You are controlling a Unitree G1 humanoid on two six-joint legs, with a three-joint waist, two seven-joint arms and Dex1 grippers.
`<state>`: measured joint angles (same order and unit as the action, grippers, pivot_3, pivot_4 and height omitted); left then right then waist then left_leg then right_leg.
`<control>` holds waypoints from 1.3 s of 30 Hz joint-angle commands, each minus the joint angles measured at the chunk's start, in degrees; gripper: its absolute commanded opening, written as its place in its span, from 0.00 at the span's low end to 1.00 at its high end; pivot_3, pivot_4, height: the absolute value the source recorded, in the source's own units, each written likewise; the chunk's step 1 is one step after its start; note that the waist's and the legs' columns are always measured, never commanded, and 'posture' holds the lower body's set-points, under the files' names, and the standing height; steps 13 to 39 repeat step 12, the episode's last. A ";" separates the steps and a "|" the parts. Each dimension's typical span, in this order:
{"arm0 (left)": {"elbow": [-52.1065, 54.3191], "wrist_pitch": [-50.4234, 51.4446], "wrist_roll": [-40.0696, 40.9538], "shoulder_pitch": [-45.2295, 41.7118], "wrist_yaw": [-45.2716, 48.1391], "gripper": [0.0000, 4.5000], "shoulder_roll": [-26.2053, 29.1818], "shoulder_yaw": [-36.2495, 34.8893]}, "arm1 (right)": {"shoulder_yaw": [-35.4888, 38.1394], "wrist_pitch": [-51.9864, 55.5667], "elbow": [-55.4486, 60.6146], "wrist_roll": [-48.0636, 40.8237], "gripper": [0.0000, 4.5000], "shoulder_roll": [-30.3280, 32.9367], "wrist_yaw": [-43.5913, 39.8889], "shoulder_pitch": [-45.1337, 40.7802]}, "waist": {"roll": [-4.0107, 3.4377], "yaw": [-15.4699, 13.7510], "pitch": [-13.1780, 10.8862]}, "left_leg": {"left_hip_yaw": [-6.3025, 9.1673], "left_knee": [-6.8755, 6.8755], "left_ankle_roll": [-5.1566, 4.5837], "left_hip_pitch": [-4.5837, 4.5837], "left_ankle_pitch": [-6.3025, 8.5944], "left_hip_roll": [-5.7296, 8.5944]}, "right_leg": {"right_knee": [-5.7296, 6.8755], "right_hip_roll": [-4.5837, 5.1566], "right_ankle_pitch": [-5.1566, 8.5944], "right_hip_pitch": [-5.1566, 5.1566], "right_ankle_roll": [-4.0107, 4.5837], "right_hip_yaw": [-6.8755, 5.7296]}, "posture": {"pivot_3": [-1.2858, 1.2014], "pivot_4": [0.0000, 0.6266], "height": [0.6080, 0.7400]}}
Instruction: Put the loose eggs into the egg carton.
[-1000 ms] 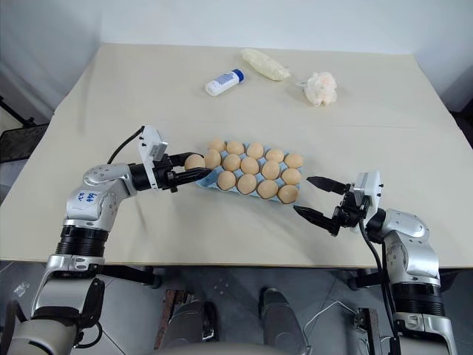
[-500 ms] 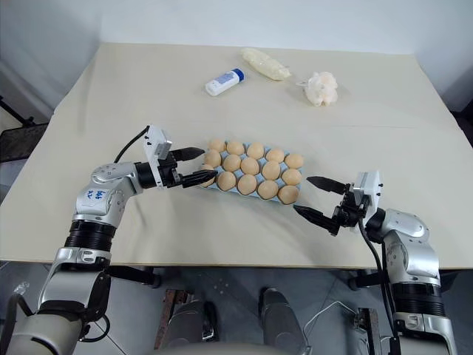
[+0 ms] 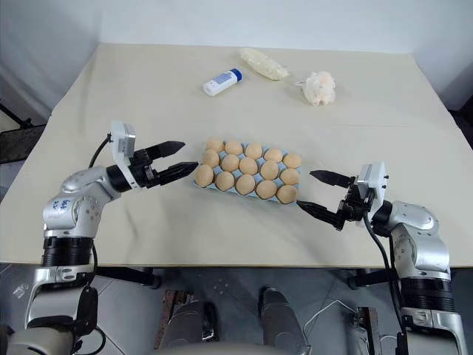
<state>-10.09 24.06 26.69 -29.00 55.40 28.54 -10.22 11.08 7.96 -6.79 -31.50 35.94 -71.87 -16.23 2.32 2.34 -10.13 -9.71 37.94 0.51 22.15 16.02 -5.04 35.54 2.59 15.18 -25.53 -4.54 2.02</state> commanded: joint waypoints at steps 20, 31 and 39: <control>-6.79 -12.96 -1.59 5.78 5.69 1.00 6.76 -2.79 | -1.15 -1.29 -8.03 1.26 1.00 2.84 -5.97 -7.40 | -0.02 0.50 -0.01 | 0.03 -0.02 0.01 0.04 0.05 0.02 | -0.09 0.10 0.28 0.00 0.50 -0.05 | 0.52 0.24 1.00; -6.79 -12.96 -1.59 5.78 5.69 1.00 6.76 -2.79 | -1.15 -1.29 -8.03 1.26 1.00 2.84 -5.97 -7.40 | -0.02 0.50 -0.01 | 0.03 -0.02 0.01 0.04 0.05 0.02 | -0.09 0.10 0.28 0.00 0.50 -0.05 | 0.52 0.24 1.00; -6.79 -12.96 -1.59 5.78 5.69 1.00 6.76 -2.79 | -1.15 -1.29 -8.03 1.26 1.00 2.84 -5.97 -7.40 | -0.02 0.50 -0.01 | 0.03 -0.02 0.01 0.04 0.05 0.02 | -0.09 0.10 0.28 0.00 0.50 -0.05 | 0.52 0.24 1.00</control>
